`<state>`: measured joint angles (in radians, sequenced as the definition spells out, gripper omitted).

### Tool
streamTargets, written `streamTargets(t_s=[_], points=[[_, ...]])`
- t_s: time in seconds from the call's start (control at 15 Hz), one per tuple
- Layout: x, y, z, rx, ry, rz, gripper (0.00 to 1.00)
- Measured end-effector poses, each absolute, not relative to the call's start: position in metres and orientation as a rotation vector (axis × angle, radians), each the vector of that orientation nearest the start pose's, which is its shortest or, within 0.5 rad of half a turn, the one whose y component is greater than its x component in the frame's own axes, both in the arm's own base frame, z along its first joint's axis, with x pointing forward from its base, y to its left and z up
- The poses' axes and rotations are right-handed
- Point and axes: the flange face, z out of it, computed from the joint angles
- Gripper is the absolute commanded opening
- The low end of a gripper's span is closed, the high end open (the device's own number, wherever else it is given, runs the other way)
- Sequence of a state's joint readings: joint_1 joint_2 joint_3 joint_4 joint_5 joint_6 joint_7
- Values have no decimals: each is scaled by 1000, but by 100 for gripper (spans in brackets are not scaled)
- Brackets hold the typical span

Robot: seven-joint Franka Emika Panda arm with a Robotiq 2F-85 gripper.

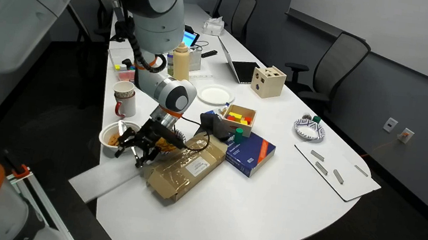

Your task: Mix the objects in the bowl

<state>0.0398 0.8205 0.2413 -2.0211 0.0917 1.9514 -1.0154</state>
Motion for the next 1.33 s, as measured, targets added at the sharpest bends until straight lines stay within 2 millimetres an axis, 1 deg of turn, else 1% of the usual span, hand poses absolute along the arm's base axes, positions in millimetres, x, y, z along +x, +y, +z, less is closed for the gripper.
streamTargets(t_s=[0.07, 0.2, 0.27, 0.33, 0.4, 0.53, 1.07, 1.33], points=[[435, 154, 22, -1973, -1394, 942, 52], [434, 154, 20, -1967, -1387, 954, 38], [434, 154, 19, -1966, -1383, 958, 29], [435, 154, 19, -1965, -1380, 962, 23], [436, 154, 19, -1966, -1377, 964, 14], [437, 154, 18, -1969, -1372, 966, 1], [438, 154, 17, -1982, -1369, 974, 0], [437, 157, 19, -2001, -1397, 1015, 0]])
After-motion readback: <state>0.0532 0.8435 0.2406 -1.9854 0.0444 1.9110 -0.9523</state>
